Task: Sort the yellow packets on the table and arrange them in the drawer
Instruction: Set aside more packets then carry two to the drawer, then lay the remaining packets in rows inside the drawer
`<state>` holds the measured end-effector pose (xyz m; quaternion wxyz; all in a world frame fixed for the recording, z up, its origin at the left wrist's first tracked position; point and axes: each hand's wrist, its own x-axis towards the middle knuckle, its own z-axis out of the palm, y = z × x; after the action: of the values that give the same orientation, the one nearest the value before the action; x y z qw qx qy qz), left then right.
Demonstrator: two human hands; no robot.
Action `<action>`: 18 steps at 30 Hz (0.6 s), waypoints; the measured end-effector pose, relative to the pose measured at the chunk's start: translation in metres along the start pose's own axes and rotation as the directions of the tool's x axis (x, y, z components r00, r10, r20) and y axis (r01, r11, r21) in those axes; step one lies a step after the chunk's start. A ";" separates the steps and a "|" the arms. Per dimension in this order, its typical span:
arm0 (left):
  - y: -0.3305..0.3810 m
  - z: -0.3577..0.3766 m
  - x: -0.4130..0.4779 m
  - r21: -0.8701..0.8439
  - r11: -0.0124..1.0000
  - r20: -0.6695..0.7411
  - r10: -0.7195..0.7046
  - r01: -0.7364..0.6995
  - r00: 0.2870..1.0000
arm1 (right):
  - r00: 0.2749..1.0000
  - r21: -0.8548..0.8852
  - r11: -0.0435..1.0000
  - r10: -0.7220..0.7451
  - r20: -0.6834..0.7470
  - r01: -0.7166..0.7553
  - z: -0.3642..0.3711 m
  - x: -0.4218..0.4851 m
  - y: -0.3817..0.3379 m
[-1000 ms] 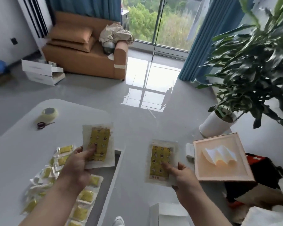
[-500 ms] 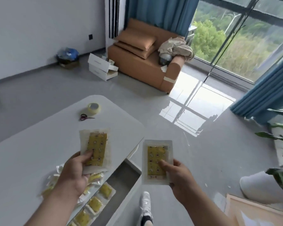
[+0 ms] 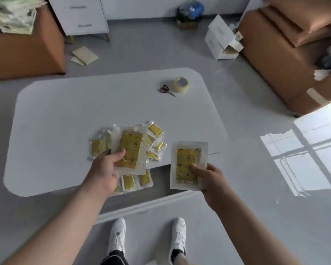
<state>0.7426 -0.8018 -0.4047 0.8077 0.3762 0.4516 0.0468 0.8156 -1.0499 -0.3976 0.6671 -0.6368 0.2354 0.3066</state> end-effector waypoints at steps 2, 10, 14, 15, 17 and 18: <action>-0.023 -0.004 0.009 -0.022 1.000 -0.041 0.009 -0.010 0.999 | 0.999 0.008 1.000 0.026 0.021 -0.026 -0.010 0.017 0.009; -0.110 -0.046 0.082 -0.020 0.999 -0.102 0.036 -0.038 0.994 | 0.992 -0.015 0.996 0.091 0.085 -0.090 -0.028 0.103 0.100; -0.148 -0.074 0.136 -0.031 0.998 -0.090 0.051 -0.054 0.995 | 0.989 0.007 0.996 0.088 0.120 -0.089 -0.014 0.164 0.151; -0.155 -0.079 0.146 -0.018 0.998 -0.070 0.059 -0.060 0.996 | 0.987 0.006 0.996 0.084 0.137 -0.086 -0.011 0.176 0.159; -0.160 -0.084 0.162 -0.002 0.998 -0.013 0.070 -0.070 0.997 | 0.982 -0.016 0.997 0.083 0.170 -0.082 -0.006 0.197 0.168; -0.166 -0.092 0.173 -0.012 0.996 0.006 0.086 -0.086 0.996 | 0.978 -0.036 0.995 0.094 0.186 -0.089 -0.001 0.211 0.179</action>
<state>0.7298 -0.7961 -0.6616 0.8086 0.3908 0.4320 0.0827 0.8367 -1.0274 -0.6732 0.6628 -0.6026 0.1965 0.3987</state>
